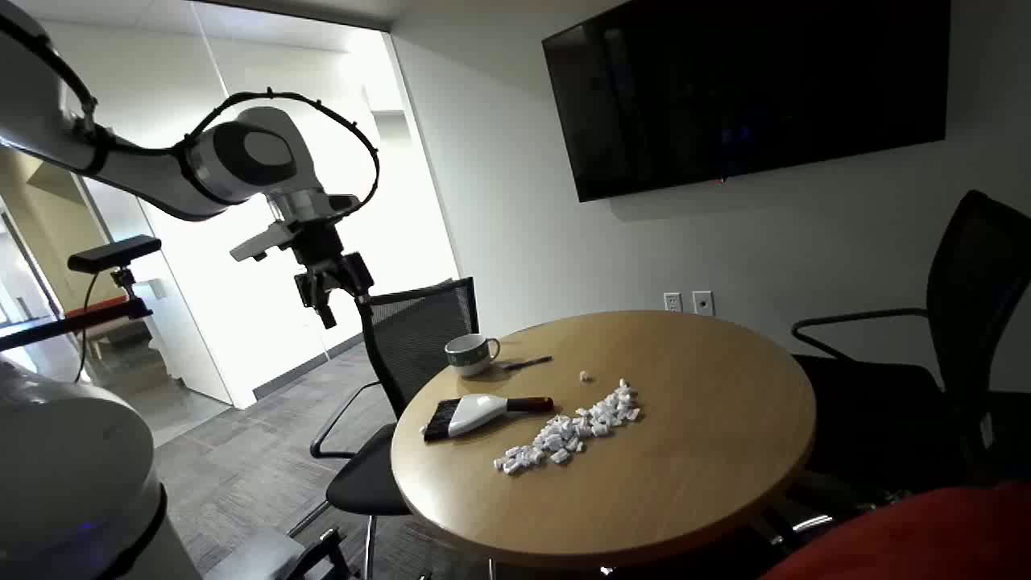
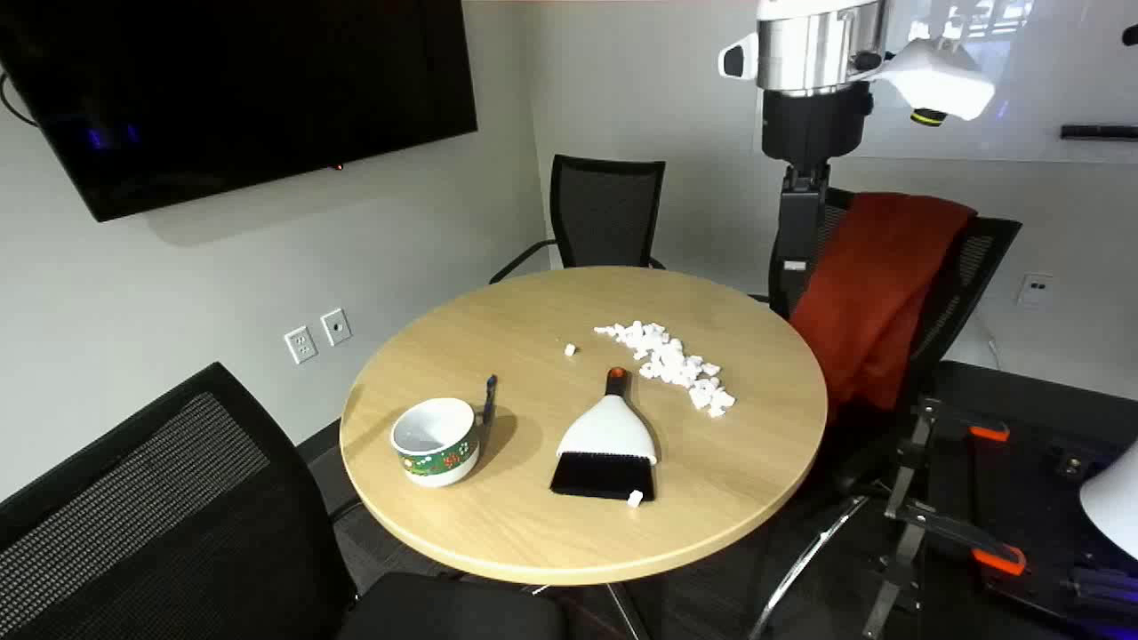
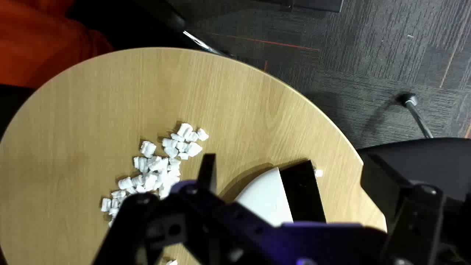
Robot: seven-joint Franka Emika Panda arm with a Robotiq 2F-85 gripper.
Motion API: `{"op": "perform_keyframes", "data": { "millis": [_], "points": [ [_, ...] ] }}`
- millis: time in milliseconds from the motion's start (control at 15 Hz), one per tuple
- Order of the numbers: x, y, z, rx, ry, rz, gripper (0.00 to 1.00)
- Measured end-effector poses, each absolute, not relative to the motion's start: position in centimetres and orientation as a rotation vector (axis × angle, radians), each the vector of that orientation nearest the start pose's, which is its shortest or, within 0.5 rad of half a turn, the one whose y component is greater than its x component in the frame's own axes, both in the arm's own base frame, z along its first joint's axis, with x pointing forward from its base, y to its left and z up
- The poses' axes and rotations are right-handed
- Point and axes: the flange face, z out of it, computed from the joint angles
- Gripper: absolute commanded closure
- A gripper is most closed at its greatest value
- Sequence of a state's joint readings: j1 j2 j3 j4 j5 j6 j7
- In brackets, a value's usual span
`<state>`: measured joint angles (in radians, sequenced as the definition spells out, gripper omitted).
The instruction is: Use the brush and sweep the white objects on the table
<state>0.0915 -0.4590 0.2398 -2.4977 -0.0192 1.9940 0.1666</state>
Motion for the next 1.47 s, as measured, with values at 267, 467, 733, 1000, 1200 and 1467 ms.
{"op": "perform_keyframes", "data": {
  "millis": [267, 467, 733, 1000, 1200, 1467],
  "points": [
    [37.7, 13.0, 43.8, -3.265, -0.239, 0.043, 0.00],
    [37.7, 13.0, 43.8, -3.265, -0.239, 0.043, 0.00],
    [37.7, 12.9, 43.8, -3.267, -0.244, 0.042, 0.00],
    [38.5, 10.7, 44.5, -3.273, -0.505, 0.039, 0.00],
    [39.8, 6.7, 45.7, -3.215, -0.776, 0.074, 0.00],
    [41.4, 1.2, 47.3, -3.136, -1.106, 0.169, 0.00]
  ]
}}
